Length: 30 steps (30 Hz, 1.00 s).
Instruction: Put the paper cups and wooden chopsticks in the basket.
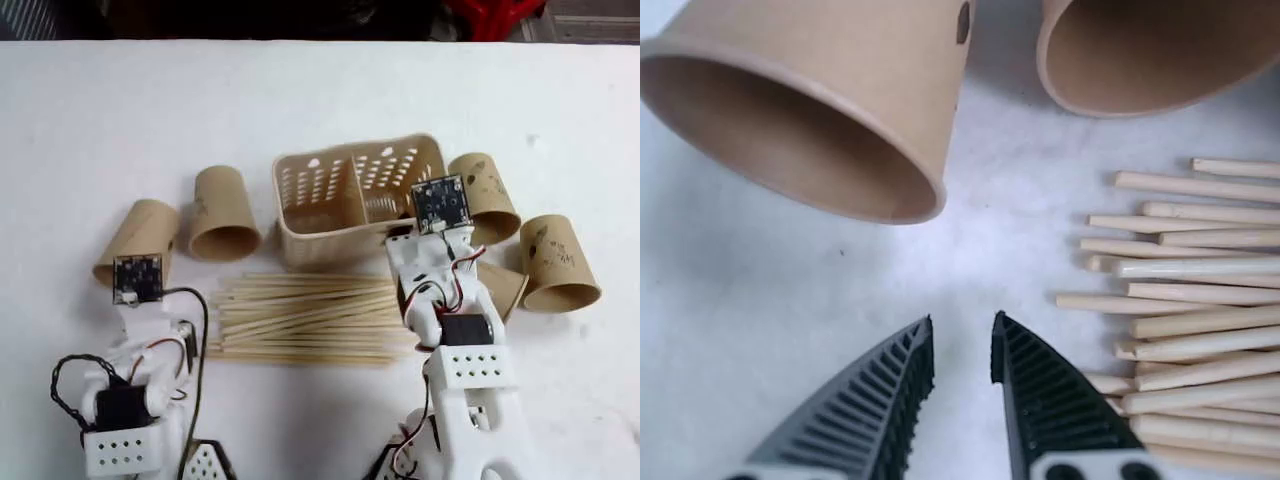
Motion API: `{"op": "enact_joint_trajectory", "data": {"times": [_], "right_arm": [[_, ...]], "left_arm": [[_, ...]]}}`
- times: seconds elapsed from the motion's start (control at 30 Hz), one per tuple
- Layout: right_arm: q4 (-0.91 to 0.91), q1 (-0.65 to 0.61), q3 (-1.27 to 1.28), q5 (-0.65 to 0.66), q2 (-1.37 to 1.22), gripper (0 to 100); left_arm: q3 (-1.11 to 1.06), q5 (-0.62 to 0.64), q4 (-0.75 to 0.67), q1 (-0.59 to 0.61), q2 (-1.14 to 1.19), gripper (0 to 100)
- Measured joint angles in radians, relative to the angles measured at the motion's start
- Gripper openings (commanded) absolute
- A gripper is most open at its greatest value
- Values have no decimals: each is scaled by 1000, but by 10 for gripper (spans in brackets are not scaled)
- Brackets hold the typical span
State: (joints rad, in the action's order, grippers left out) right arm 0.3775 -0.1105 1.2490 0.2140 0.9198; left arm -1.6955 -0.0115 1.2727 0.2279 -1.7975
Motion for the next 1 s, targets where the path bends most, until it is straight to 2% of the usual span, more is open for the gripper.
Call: {"op": "enact_joint_trajectory", "data": {"times": [0.1,0.17,0.27,0.37,0.43,0.6,0.77,0.9,1.0], "right_arm": [[0,0,0,0,0,373],[0,0,0,0,0,373],[6,-2,0,0,0,373],[64,-2,-35,0,0,373],[112,-3,-64,0,0,373],[157,-15,-80,0,0,372],[158,-20,-80,3,0,372],[158,-21,-80,3,0,372],[124,-21,-80,3,0,372]], "left_arm": [[0,-6,0,-34,0,120],[0,-63,2,-40,0,117],[0,-275,2,-37,0,116],[18,-580,2,41,-2,116],[58,-701,-9,104,-6,120],[247,-690,-3,216,-5,136],[534,-663,89,206,43,236],[813,-571,97,161,264,239],[1059,-445,114,87,514,240]]}}
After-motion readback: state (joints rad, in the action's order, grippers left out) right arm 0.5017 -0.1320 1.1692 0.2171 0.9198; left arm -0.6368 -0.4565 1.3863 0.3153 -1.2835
